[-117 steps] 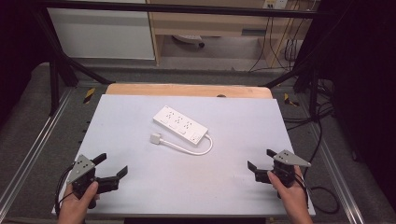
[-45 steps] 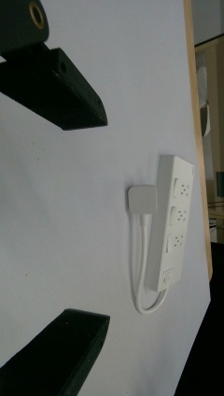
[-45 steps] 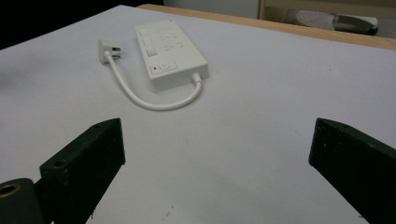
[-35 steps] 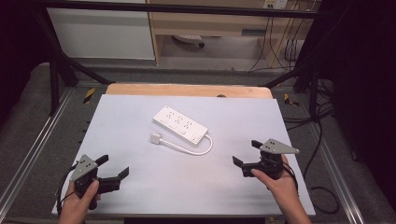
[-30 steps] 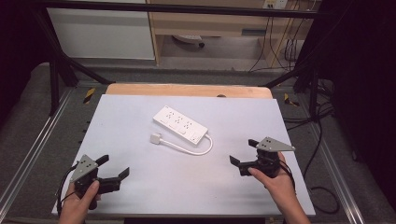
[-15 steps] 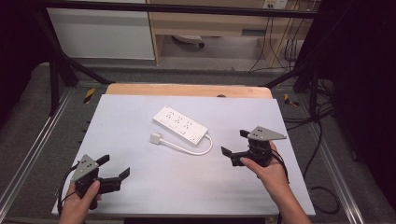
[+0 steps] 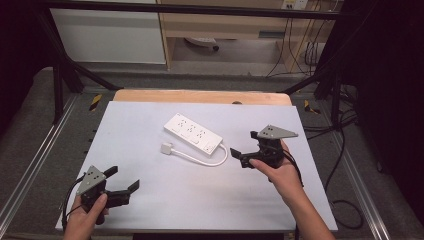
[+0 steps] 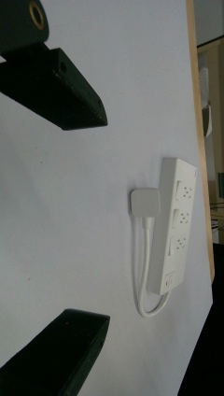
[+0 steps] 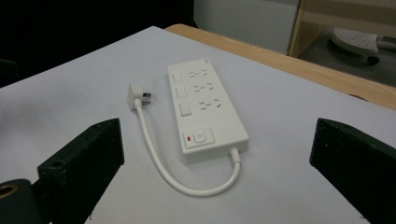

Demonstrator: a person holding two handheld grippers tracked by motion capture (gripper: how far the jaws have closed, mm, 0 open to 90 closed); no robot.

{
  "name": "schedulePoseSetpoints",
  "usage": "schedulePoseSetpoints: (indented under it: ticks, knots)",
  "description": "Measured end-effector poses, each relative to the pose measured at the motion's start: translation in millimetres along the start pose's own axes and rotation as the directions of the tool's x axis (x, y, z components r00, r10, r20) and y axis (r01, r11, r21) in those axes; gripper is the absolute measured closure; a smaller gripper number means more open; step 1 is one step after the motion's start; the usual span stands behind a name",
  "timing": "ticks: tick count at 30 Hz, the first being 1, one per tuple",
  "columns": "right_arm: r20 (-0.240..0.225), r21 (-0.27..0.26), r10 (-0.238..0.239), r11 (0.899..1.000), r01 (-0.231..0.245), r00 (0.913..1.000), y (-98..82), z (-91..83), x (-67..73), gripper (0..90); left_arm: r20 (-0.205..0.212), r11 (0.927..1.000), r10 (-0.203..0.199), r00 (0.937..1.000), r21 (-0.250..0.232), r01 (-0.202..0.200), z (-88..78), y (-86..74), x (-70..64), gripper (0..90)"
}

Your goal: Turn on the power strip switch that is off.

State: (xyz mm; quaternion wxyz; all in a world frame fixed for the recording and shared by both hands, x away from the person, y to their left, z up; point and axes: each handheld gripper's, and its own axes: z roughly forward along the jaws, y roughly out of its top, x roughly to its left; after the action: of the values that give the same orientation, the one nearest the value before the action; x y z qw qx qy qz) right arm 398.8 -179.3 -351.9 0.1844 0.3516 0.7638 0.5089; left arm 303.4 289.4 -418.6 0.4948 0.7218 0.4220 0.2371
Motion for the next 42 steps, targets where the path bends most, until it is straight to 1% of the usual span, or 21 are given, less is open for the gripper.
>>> schedulePoseSetpoints:
  ticks: [3,5,7,9,11,16,22,24,26,28,30,32,33,35,39,42]
  knots:
    - [0.003,-0.001,-0.005,1.0,0.005,1.0,3.0,4.1,0.8,4.1,-0.005,1.0,-0.002,1.0,-0.003,0.002,-1.0,-0.6,-0.3,5.4]
    - [0.001,0.002,-0.009,1.0,0.009,1.0,4.9,7.4,1.4,4.1,0.001,1.0,0.002,1.0,0.003,-0.002,0.3,-0.8,-0.4,5.4]
    - [-0.002,0.005,-0.012,1.0,0.012,0.9999,7.1,11.0,2.7,4.1,-0.001,1.0,-0.003,1.0,-0.001,0.003,0.3,-0.6,-0.9,5.5]
    - [-0.007,0.005,-0.016,1.0,0.016,0.9999,10.0,13.9,4.6,4.1,0.002,1.0,0.008,1.0,0.003,-0.008,0.1,-0.6,-2.6,5.6]
    - [-0.011,0.002,-0.018,1.0,0.018,0.9998,12.7,17.1,6.4,4.3,0.007,0.9999,0.01,0.9999,0.003,-0.01,0.9,-0.4,-3.6,5.4]
    - [-0.018,0.002,-0.026,1.0,0.026,0.9995,17.9,25.5,10.1,5.0,0.006,1.0,0.004,1.0,0.001,-0.004,0.4,-0.4,-1.2,5.5]
    - [-0.017,-0.001,-0.035,0.999,0.035,0.9993,28.9,34.6,13.3,5.1,0.004,1.0,0.006,1.0,-0.002,-0.006,-0.1,0.1,-1.4,5.5]
    - [-0.021,0.006,-0.044,0.999,0.044,0.9988,32.6,38.1,13.9,5.5,0.006,1.0,0.009,0.9999,0.002,-0.009,0.1,-0.1,-1.7,5.5]
    - [-0.016,0.01,-0.047,0.999,0.047,0.9988,35.7,41.8,14.5,6.0,0.01,1.0,0.01,0.9999,0.0,-0.01,0.0,0.3,-1.5,5.5]
    - [-0.015,0.001,-0.042,0.999,0.042,0.999,38.4,44.7,13.8,7.7,0.012,1.0,0.004,0.9999,-0.002,-0.004,0.1,0.2,-1.2,5.5]
    - [-0.014,0.003,-0.04,0.999,0.04,0.9991,40.6,48.1,12.9,10.0,0.012,1.0,0.003,0.9999,0.002,-0.003,0.4,0.0,-1.0,5.5]
    - [-0.011,-0.001,-0.041,0.999,0.041,0.9991,42.1,50.8,12.9,12.4,0.015,0.9999,-0.006,0.9999,-0.009,0.006,-0.8,0.7,-0.6,5.6]
    - [-0.014,-0.005,-0.043,0.999,0.043,0.999,42.7,52.0,13.0,15.2,0.018,0.9998,-0.012,0.9998,-0.014,0.012,-0.6,0.6,-0.6,5.5]
    - [-0.014,-0.004,-0.053,0.999,0.053,0.9985,43.3,55.1,12.8,18.7,0.014,1.0,-0.008,0.9999,-0.004,0.008,0.9,0.3,-0.2,5.1]
    - [-0.01,-0.009,-0.054,0.999,0.054,0.9985,44.5,59.7,11.1,25.3,0.005,1.0,-0.006,1.0,-0.002,0.006,0.7,-0.2,-0.3,5.9]
    - [-0.015,-0.018,-0.057,0.998,0.057,0.9982,44.4,63.0,10.4,34.2,0.011,1.0,-0.003,0.9999,-0.001,0.003,0.9,-0.1,-0.7,5.8]
